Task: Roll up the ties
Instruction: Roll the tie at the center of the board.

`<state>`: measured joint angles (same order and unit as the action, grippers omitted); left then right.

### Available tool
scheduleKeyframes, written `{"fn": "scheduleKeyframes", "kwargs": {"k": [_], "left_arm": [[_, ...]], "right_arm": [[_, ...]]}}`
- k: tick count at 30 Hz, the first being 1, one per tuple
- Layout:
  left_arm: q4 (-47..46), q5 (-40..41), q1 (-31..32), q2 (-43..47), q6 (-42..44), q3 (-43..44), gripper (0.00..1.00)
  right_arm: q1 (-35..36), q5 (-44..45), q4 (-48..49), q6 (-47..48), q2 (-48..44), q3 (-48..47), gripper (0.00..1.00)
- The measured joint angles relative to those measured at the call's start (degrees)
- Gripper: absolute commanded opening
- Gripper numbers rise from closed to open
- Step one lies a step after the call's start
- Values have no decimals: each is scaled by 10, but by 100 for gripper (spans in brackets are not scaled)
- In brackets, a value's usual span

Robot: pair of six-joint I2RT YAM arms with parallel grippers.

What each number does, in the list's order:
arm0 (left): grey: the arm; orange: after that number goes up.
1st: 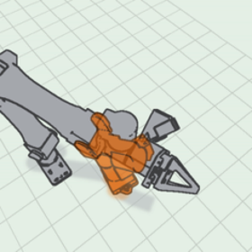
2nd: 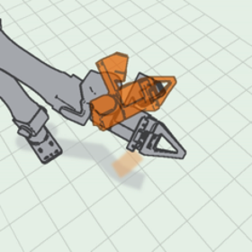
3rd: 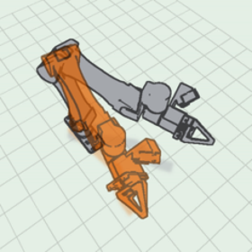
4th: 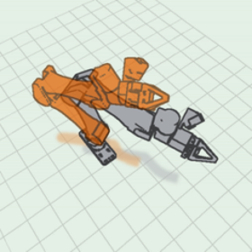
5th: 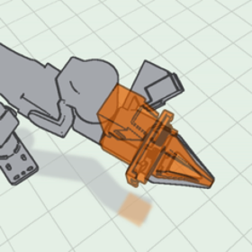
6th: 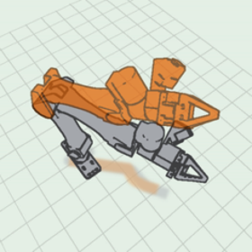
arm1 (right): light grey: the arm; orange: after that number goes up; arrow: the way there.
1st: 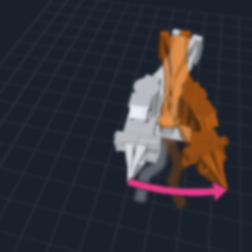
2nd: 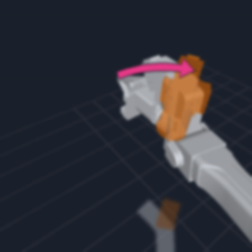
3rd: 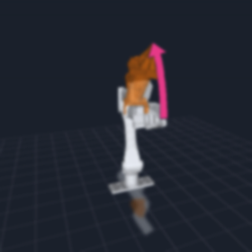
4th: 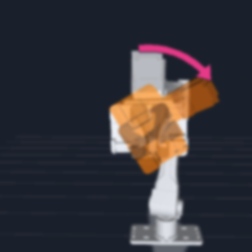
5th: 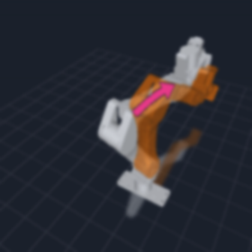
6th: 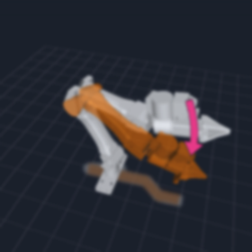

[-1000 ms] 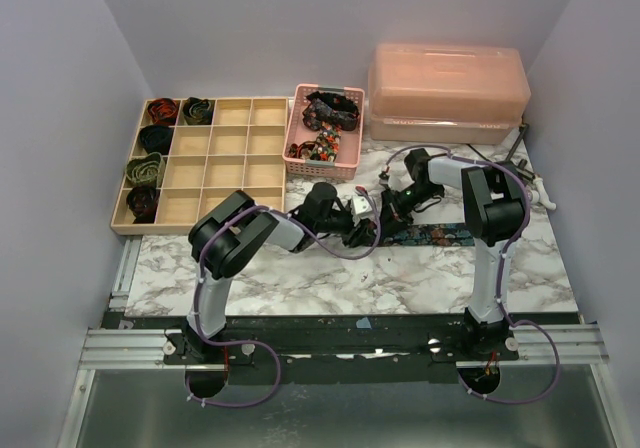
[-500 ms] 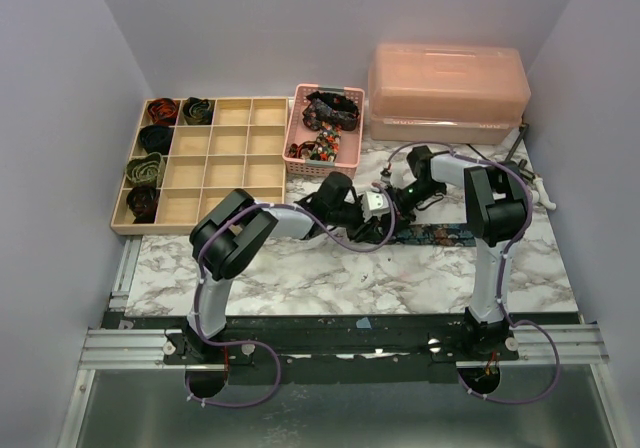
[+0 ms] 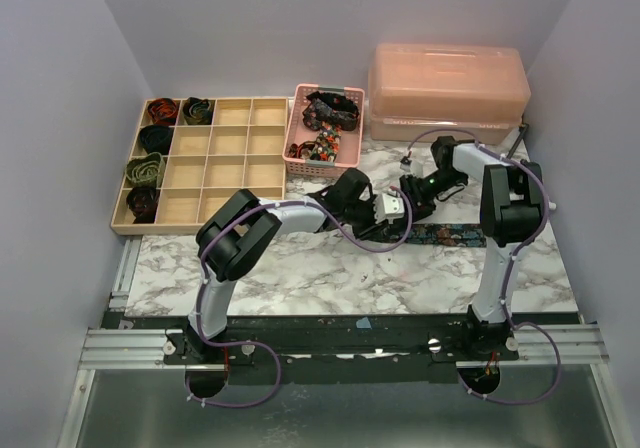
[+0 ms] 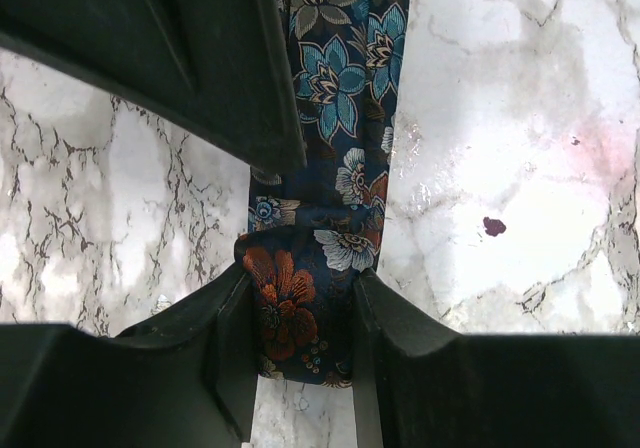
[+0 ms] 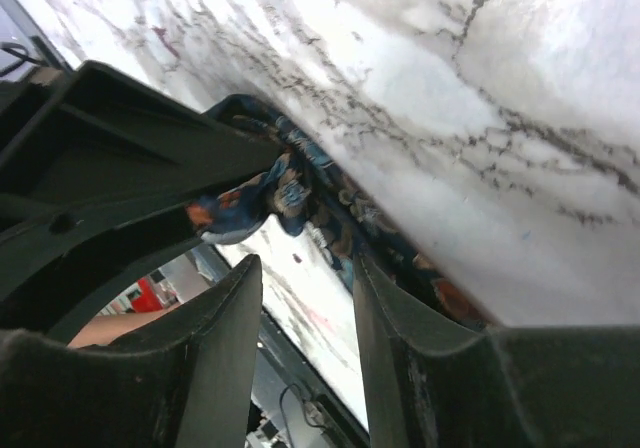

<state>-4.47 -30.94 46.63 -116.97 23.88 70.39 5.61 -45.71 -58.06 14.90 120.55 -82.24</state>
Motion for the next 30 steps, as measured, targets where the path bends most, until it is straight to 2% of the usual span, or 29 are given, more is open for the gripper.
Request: {"fn": "scheduleKeyframes", "kwargs": {"k": [4, 10, 16, 20, 21, 22, 23, 24, 26, 27, 30], "left_arm": [[23, 5, 3, -3, 7, 13, 17], [53, 8, 5, -7, 18, 31, 18], [65, 14, 7, -7, 33, 35, 17], [66, 16, 8, -7, 37, 34, 18], [66, 16, 8, -7, 37, 34, 18], [66, 16, 8, -7, 37, 34, 19], [67, 17, 8, -7, 37, 35, 20], [69, 17, 9, -7, 37, 36, 22], [73, 18, 9, -7, 38, 38, 34], [74, 18, 9, -7, 38, 38, 43], [72, 16, 6, -6, 39, 35, 56]], "right_arm": [[-10, -31, -9, -4, -24, 6, 47], [17, -75, 19, -43, -38, 45, 47], [30, -68, 67, -85, -25, 55, 36], [31, -71, 74, -105, -14, 55, 37], [31, -73, 74, -108, -12, 55, 29], [30, -77, 73, -109, -9, 54, 17], [29, -83, 72, -110, -6, 53, 5], [29, -89, 71, -110, -3, 52, 0], [29, -91, 69, -105, 0, 52, 0], [28, -90, 67, -100, 1, 52, 0], [25, -82, 62, -82, 3, 52, 0]]}}
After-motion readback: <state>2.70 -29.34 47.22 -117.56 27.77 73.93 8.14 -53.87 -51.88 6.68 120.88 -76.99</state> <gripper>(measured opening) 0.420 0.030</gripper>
